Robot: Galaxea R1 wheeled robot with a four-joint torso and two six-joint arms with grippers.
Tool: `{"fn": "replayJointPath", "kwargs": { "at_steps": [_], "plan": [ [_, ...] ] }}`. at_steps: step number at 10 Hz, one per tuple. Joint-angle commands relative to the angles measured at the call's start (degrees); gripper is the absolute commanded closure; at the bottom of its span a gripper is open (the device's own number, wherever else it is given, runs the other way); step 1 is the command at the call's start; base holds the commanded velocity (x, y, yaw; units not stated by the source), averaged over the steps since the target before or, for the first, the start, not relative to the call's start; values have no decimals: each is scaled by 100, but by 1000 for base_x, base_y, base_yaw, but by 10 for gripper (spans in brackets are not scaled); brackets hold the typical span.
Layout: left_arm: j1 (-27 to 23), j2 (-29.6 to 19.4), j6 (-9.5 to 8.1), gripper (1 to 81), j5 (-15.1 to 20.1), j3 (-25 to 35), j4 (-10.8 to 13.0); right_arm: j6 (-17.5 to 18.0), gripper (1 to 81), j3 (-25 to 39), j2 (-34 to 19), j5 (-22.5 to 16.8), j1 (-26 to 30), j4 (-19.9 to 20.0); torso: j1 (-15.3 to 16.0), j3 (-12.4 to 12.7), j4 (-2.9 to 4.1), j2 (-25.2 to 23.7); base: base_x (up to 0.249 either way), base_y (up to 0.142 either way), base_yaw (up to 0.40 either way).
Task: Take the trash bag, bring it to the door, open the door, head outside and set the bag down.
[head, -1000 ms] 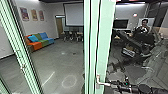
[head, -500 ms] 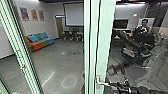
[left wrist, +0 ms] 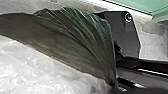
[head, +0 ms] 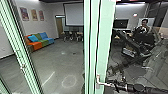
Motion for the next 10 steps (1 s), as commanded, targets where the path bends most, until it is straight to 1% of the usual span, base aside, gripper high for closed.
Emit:
{"fn": "replayJointPath", "kwargs": {
  "at_steps": [1, 3, 6, 10],
  "plan": [
    [-351, -43, -14, 811, 390, 25, -81, 44, 10, -183, 90, -288, 611, 240, 0, 0, 0, 0, 0, 0, 0],
    [-351, -43, -23, 811, 390, 25, -81, 44, 10, -290, 275, -227, 514, 452, 0, 0, 0, 0, 0, 0, 0],
    [-351, -26, -14, 811, 381, 25, -81, 44, 10, -447, 398, -103, 198, 584, 0, 0, 0, 0, 0, 0, 0],
    [-351, -26, -14, 811, 381, 25, -72, 44, 10, -730, 522, -103, -400, 575, 0, 0, 0, 0, 0, 0, 0]
  ]
}}
